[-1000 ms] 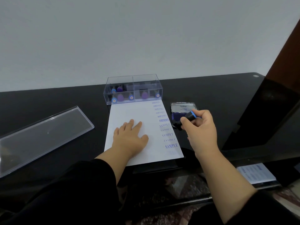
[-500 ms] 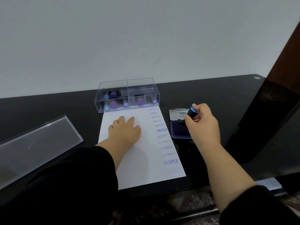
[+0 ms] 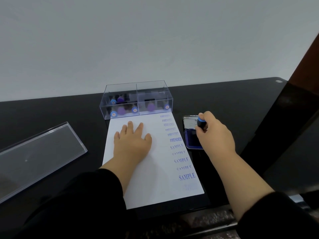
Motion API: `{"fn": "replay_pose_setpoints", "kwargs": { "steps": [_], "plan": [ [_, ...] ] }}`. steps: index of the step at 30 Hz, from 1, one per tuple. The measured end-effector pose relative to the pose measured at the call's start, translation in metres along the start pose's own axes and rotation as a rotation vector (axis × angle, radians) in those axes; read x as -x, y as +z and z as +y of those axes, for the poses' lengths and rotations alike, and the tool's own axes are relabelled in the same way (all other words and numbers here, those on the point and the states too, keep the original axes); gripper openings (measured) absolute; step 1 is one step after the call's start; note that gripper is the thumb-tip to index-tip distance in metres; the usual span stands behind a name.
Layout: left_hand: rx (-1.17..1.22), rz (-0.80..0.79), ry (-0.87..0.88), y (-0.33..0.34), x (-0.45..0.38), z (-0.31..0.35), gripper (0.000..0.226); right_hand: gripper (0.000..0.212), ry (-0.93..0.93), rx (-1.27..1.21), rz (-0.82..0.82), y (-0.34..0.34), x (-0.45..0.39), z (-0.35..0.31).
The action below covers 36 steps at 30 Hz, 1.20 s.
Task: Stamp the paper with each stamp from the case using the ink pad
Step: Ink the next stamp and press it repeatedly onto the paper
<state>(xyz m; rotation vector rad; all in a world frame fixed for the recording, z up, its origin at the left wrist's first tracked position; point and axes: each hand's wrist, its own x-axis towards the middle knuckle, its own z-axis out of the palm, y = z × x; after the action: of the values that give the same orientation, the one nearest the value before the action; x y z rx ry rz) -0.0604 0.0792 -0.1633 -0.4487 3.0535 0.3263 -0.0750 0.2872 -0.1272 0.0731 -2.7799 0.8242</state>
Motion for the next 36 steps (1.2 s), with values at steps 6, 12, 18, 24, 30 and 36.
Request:
{"fn": "replay_pose_setpoints", "kwargs": {
  "steps": [6, 12, 18, 24, 30, 36],
  "plan": [
    [-0.023, -0.025, 0.017, -0.003, -0.002, -0.003, 0.058, 0.023, 0.019, 0.024, -0.008, -0.001, 0.002, -0.003],
    [-0.035, 0.010, 0.068, -0.012, -0.004, -0.015, 0.056, 0.022, 0.015, 0.089, -0.033, -0.003, 0.000, -0.004],
    [-0.011, -0.006, 0.051, -0.006, -0.005, -0.017, 0.060, 0.020, 0.007, 0.112, -0.007, -0.001, 0.000, -0.003],
    [-0.024, -0.039, 0.003, -0.006, -0.007, -0.017, 0.062, 0.021, 0.017, 0.077, 0.017, 0.001, 0.002, -0.003],
    [-0.026, -0.038, 0.004, -0.007, -0.007, -0.018, 0.060, 0.021, 0.022, 0.010, 0.034, 0.001, 0.002, -0.001],
    [-0.015, -0.031, 0.002, -0.009, -0.006, -0.016, 0.060, 0.022, -0.015, -0.226, 0.074, -0.006, -0.013, -0.016]
  ]
}}
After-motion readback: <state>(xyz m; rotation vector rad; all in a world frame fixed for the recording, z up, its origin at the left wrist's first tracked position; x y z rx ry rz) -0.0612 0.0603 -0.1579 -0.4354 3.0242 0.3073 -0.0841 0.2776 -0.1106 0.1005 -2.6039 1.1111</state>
